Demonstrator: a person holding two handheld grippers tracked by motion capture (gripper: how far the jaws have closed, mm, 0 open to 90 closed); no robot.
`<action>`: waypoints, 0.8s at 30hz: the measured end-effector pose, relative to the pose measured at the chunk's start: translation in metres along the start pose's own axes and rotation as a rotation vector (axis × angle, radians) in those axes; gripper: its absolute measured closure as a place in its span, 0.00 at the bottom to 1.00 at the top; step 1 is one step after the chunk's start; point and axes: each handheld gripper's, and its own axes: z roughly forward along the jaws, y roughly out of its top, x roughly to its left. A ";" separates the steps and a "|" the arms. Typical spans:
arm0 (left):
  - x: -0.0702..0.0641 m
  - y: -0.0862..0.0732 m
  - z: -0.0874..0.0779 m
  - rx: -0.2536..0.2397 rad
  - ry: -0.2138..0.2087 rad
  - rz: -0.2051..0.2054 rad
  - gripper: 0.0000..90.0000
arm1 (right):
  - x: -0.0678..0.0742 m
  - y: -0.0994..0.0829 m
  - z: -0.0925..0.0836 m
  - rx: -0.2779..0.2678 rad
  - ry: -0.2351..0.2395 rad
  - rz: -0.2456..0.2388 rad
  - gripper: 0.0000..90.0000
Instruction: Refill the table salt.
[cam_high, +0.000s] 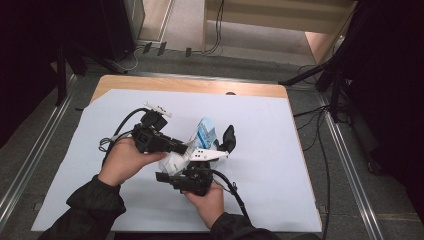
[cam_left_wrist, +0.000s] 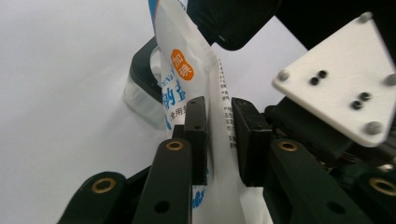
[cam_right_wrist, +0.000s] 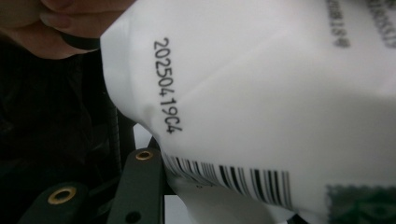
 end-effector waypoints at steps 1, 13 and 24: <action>0.000 0.000 0.001 -0.004 0.001 0.001 0.85 | 0.000 0.000 0.000 0.004 -0.001 -0.001 0.70; 0.001 -0.002 0.003 -0.001 0.018 0.016 0.91 | 0.000 0.000 0.001 0.023 -0.003 0.005 0.70; -0.007 0.000 0.001 0.027 0.063 0.025 0.94 | 0.005 -0.001 0.004 0.035 -0.036 -0.007 0.63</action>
